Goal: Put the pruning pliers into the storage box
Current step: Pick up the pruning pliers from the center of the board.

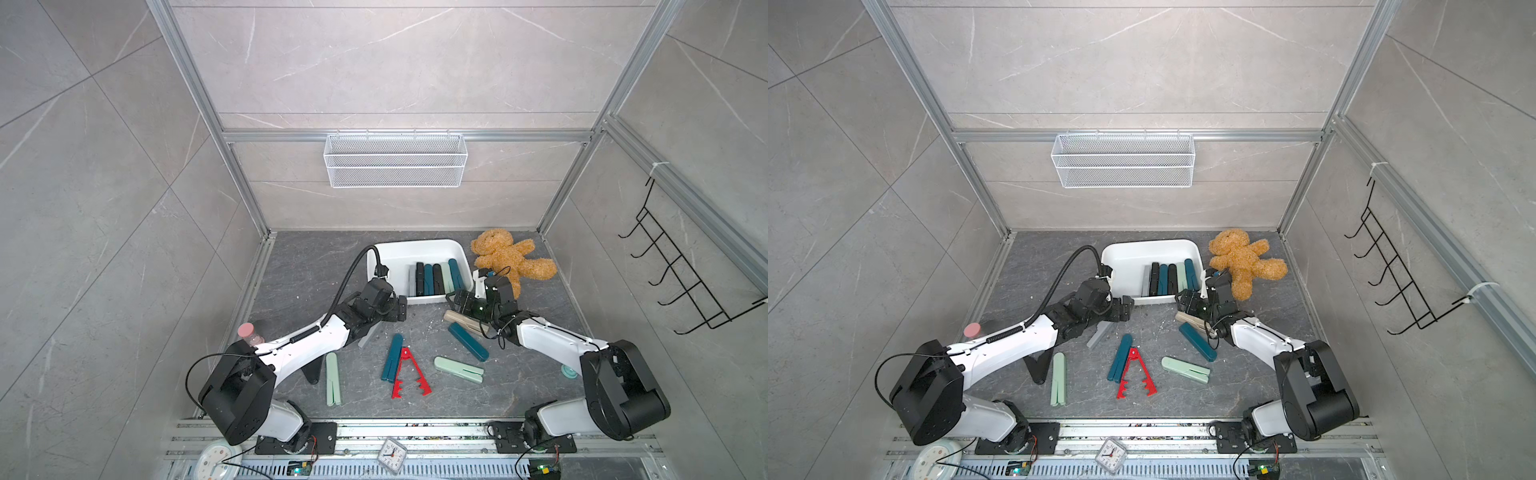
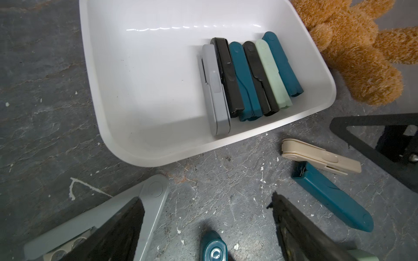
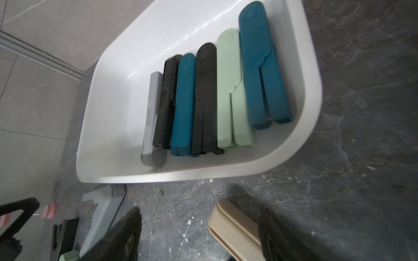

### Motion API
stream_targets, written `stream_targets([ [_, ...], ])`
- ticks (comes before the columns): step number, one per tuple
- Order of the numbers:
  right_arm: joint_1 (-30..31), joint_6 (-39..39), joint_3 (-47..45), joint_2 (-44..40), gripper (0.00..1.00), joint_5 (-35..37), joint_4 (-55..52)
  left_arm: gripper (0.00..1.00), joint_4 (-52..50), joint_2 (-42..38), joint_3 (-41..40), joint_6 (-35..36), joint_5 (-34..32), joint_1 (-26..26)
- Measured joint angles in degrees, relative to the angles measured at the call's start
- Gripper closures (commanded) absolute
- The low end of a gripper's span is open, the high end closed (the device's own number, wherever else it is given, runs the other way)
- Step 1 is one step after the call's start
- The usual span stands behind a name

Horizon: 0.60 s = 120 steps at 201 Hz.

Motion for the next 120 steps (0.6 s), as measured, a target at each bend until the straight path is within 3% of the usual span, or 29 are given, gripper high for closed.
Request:
stream_targets([
  [82, 0.0, 0.0, -0.11, -0.24, 0.18, 0.66, 0.02, 0.25, -7.3, 1.07, -3.28, -5.09, -3.91, -6.67],
  [120, 0.0, 0.02, -0.2, -0.26, 0.18, 0.68, 0.04, 0.36, -10.47, 2.21, -3.3, -7.1, -4.13, -8.63],
])
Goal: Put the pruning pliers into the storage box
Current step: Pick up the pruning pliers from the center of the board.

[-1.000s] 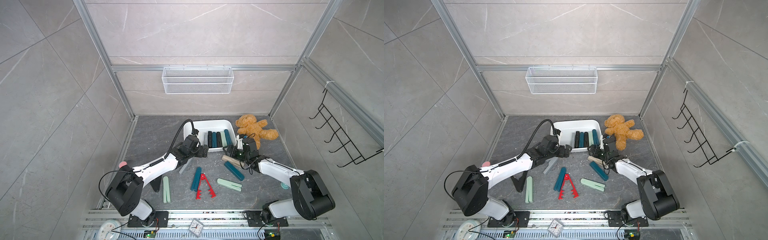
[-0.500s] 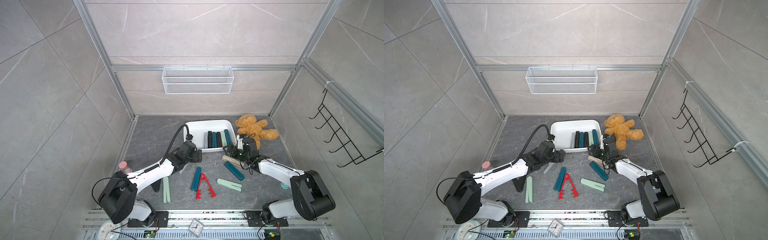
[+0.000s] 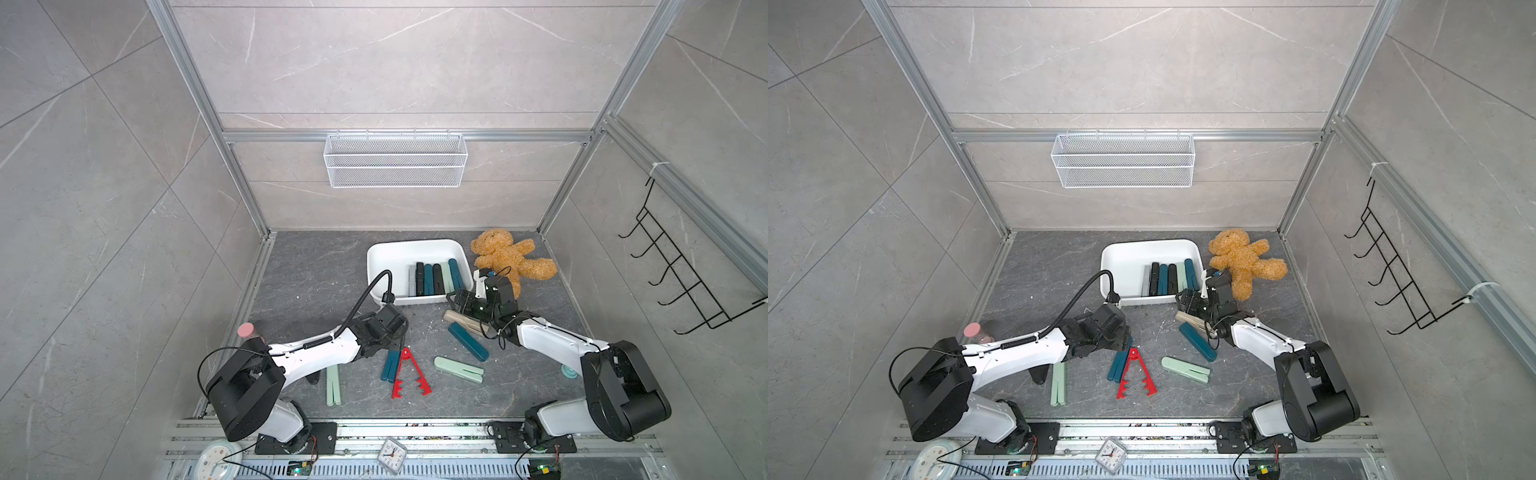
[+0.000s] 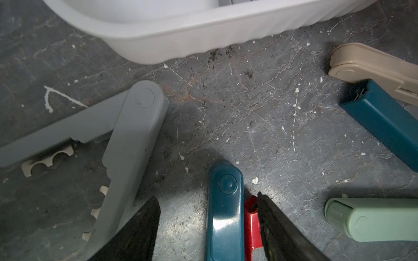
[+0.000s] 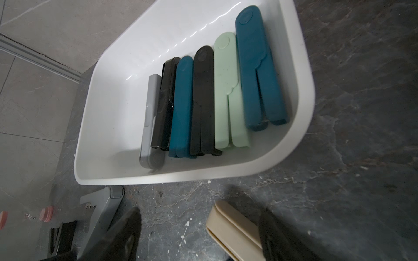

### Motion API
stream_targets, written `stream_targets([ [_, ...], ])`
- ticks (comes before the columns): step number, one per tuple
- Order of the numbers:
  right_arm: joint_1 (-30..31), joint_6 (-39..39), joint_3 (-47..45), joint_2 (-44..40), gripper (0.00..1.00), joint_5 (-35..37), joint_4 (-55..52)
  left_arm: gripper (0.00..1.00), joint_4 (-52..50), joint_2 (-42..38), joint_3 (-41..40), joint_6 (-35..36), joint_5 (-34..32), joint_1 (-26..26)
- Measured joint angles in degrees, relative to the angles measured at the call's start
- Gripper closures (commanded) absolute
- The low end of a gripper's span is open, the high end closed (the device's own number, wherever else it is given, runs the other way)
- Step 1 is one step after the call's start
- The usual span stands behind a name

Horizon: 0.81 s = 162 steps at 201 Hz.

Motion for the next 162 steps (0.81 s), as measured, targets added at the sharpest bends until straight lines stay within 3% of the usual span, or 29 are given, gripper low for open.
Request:
stream_targets([
  [162, 0.0, 0.0, -0.57, 0.0, 0.17, 0.0, 0.04, 0.46, -4.09, 3.91, -0.39, -2.29, 1.33, -3.69],
])
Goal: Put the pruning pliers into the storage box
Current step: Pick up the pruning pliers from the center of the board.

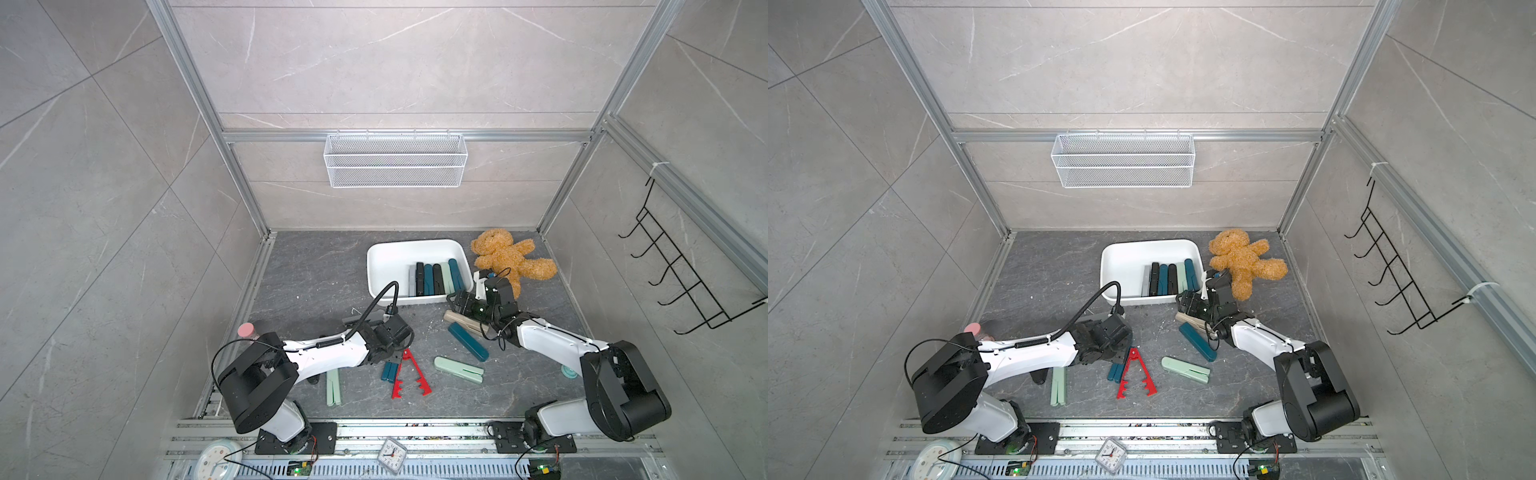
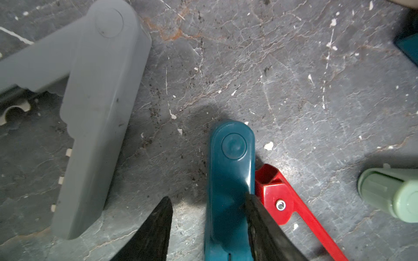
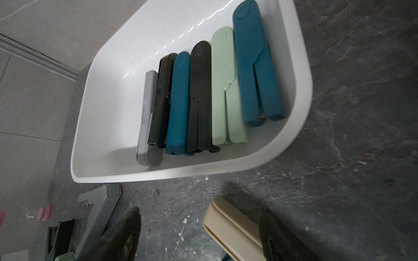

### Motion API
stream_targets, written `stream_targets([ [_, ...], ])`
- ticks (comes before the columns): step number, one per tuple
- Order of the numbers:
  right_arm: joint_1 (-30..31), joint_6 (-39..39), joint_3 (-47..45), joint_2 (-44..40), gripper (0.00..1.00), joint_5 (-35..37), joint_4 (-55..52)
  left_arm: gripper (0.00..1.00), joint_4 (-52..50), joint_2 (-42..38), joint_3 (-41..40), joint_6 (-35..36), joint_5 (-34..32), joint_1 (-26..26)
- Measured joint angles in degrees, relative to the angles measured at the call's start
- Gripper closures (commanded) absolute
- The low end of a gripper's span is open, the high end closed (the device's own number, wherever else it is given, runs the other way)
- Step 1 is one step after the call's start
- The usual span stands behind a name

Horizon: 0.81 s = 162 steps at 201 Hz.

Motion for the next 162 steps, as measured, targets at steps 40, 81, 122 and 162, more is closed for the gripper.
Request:
stream_targets([
  [40, 0.0, 0.0, -0.11, 0.0, 0.17, 0.0, 0.13, 0.46, 0.85, 0.83, 0.31, -0.31, 1.6, -0.11],
  [81, 0.0, 0.0, -0.22, 0.0, 0.17, 0.02, 0.2, 0.46, 0.63, 3.06, 0.44, -0.5, 2.86, -0.22],
  [122, 0.0, 0.0, -0.37, 0.0, 0.17, 0.22, 0.2, 0.46, -0.66, 3.43, 0.37, -0.7, 3.06, -0.22],
  [162, 0.0, 0.0, -0.39, 0.0, 0.17, 0.39, 0.2, 0.47, -0.76, 3.43, 0.37, -0.72, 3.06, -0.22],
])
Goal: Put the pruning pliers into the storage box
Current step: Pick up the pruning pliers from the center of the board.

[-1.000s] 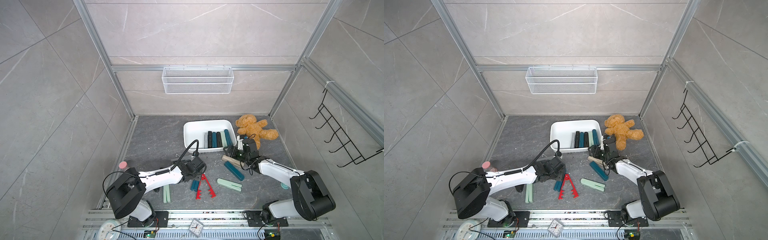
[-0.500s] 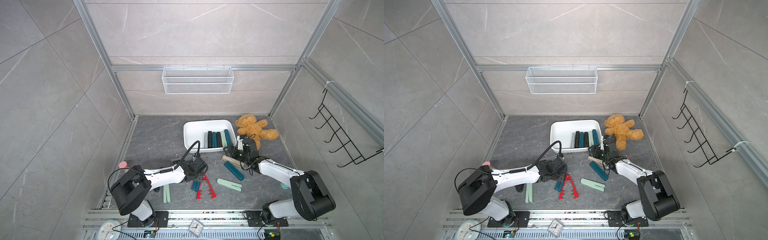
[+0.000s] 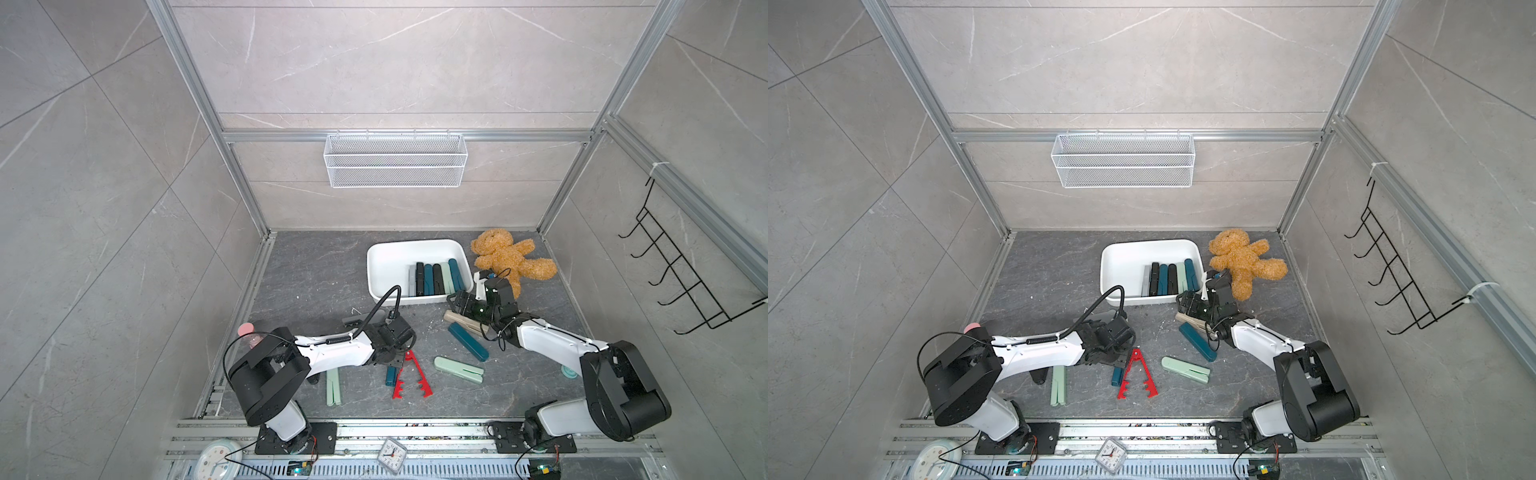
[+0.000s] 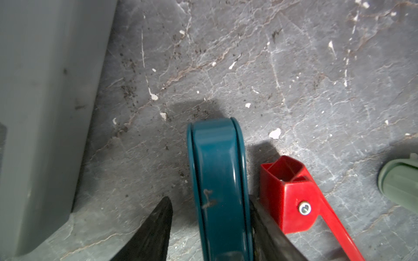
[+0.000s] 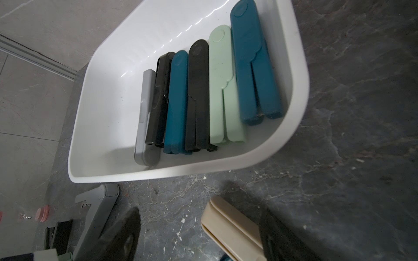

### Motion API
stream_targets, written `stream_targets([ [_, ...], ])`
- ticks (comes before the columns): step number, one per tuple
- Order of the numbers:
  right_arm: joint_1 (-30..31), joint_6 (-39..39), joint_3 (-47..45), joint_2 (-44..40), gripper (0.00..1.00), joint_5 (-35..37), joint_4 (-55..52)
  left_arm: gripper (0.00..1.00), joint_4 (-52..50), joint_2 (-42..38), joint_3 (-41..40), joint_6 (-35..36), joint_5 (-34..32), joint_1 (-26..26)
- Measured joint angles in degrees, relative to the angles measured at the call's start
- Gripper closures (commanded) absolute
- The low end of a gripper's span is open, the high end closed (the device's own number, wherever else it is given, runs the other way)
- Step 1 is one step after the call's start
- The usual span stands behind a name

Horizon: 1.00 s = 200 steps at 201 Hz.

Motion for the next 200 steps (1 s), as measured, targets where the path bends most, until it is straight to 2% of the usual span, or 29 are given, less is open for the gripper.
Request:
stream_targets([
  [31, 0.0, 0.0, -0.04, 0.0, 0.17, 0.04, 0.0, 0.51, -0.04, 0.61, 0.0, -0.02, 0.24, 0.02],
  [122, 0.0, 0.0, -0.04, 0.0, 0.17, 0.24, 0.0, 0.76, -1.44, 0.96, 0.57, 0.09, 0.17, 0.02],
  [200, 0.0, 0.02, -0.04, 0.0, 0.17, 0.24, 0.0, 0.78, -4.15, -0.7, 5.73, 2.91, -2.64, 0.33],
])
